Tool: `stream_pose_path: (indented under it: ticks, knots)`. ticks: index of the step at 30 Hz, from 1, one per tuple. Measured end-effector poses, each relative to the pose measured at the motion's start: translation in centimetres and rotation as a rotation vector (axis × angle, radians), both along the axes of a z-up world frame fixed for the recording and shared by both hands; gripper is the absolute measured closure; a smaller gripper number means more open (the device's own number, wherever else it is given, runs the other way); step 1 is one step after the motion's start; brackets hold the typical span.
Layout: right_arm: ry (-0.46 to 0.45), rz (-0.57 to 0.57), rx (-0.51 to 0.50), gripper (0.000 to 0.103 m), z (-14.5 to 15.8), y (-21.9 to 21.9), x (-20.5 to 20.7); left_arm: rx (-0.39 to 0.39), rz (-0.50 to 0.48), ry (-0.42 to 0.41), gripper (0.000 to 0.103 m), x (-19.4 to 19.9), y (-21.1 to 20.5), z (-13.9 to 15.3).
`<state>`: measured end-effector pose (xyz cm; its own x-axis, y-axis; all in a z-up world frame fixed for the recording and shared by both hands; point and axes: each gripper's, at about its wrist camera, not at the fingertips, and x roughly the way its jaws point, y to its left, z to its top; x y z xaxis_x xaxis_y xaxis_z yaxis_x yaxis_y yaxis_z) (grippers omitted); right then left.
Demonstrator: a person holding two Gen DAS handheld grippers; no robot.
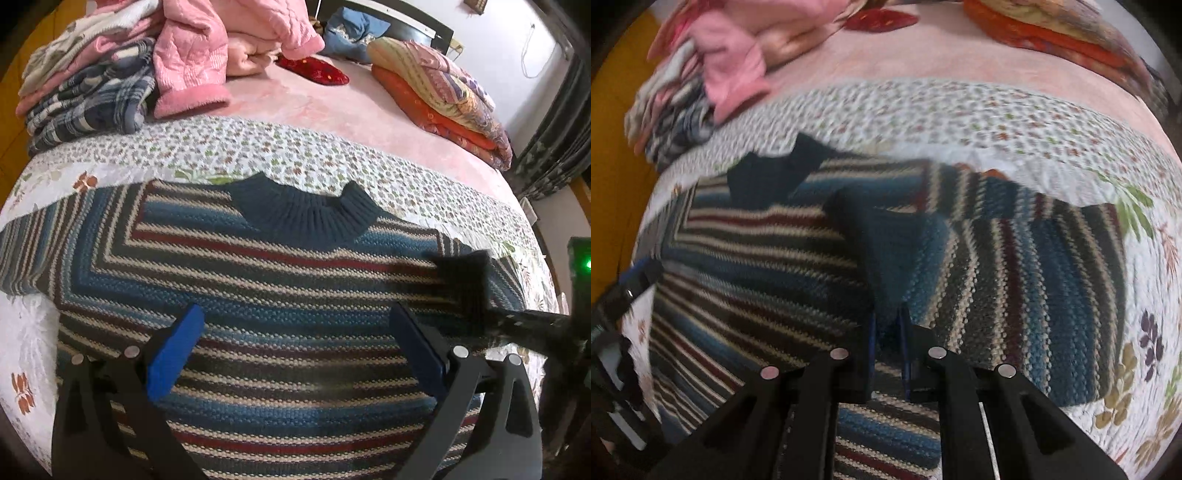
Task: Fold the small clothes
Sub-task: 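Fold the held sleeve across the sweater body with the right tool, release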
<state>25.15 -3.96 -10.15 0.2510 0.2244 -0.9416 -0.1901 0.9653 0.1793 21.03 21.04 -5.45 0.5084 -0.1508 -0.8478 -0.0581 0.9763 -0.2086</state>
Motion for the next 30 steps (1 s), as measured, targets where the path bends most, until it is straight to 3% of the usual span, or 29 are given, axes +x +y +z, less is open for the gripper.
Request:
stream_pose_path:
  ticks: [4, 8, 10, 14, 16, 19, 22, 24, 25, 27, 30]
  knots:
    - [0.052, 0.084, -0.017, 0.086, -1.5, 1.8, -0.7, -0.024, -0.024, 0.025, 0.003, 0.2, -0.6, -0.6]
    - [0.121, 0.137, 0.083, 0.08, -0.7, 2.0, -1.6, -0.119, -0.06, 0.078, 0.003, 0.5, -1.3, -1.7]
    - [0.092, 0.115, 0.09, 0.073, 1.4, 1.2, -2.0, -0.19, -0.084, 0.122, 0.003, 0.6, -1.8, -2.5]
    - [-0.024, 0.032, -0.007, 0.072, 6.7, -2.0, -2.8, -0.318, -0.142, 0.201, 0.003, 0.8, -3.7, -4.1]
    - [-0.065, -0.026, 0.031, 0.072, 9.1, -4.4, -3.1, -0.368, -0.161, 0.234, 0.004, 1.1, -5.2, -5.0]
    - [-0.099, -0.108, 0.117, 0.071, 11.1, -7.6, -3.8, -0.441, -0.178, 0.291, 0.004, 1.9, -7.8, -6.9]
    - [-0.1, -0.142, 0.116, 0.071, 10.9, -9.4, -3.0, -0.492, -0.186, 0.33, 0.008, 2.9, -10.4, -8.5]
    - [-0.081, -0.158, 0.096, 0.071, 9.9, -10.0, -2.8, -0.524, -0.177, 0.356, 0.018, 3.3, -11.5, -9.3]
    - [-0.065, -0.168, 0.086, 0.071, 9.2, -10.6, -2.5, -0.547, -0.18, 0.372, 0.029, 3.6, -12.2, -9.8]
    - [-0.046, -0.187, 0.074, 0.071, 8.4, -11.3, -2.1, -0.56, -0.177, 0.4, 0.036, 3.8, -13.3, -10.4]
    - [-0.015, -0.238, 0.077, 0.071, 6.8, -12.9, -1.6, -0.548, -0.182, 0.404, 0.07, 4.0, -14.8, -10.7]
